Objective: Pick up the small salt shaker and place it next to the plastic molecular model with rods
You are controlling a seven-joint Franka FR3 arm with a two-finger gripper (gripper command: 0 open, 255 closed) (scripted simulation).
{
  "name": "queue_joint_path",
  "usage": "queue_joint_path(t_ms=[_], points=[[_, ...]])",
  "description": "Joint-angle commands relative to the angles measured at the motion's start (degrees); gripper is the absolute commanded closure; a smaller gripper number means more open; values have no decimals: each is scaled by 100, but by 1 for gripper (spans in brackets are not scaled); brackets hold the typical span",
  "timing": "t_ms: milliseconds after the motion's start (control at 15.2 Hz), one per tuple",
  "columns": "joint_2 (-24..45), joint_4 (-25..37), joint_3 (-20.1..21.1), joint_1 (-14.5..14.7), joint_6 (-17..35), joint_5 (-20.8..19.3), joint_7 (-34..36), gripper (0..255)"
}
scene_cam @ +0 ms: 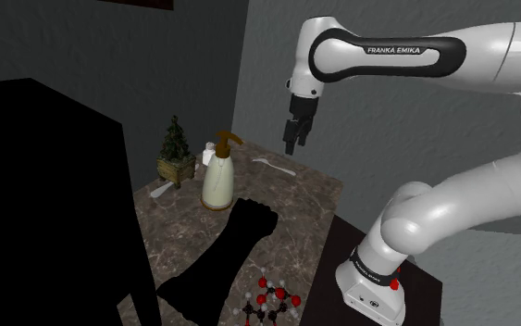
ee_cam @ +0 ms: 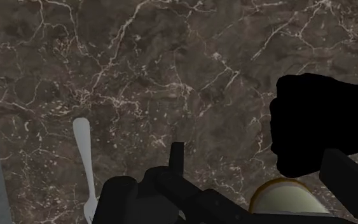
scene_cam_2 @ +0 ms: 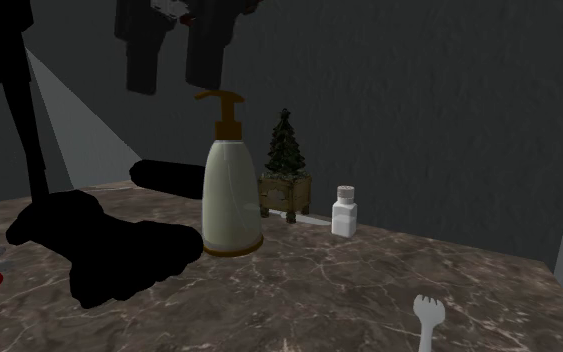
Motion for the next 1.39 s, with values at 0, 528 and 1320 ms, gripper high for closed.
queue_joint_path(t_ms=[0,528,1320], points=[[430,199,23,-5,291,-28,-30,0],[2121,1223,125,-4,1167,-173,-70,0],[4693,3658,206,104,1606,-537,-40,0]])
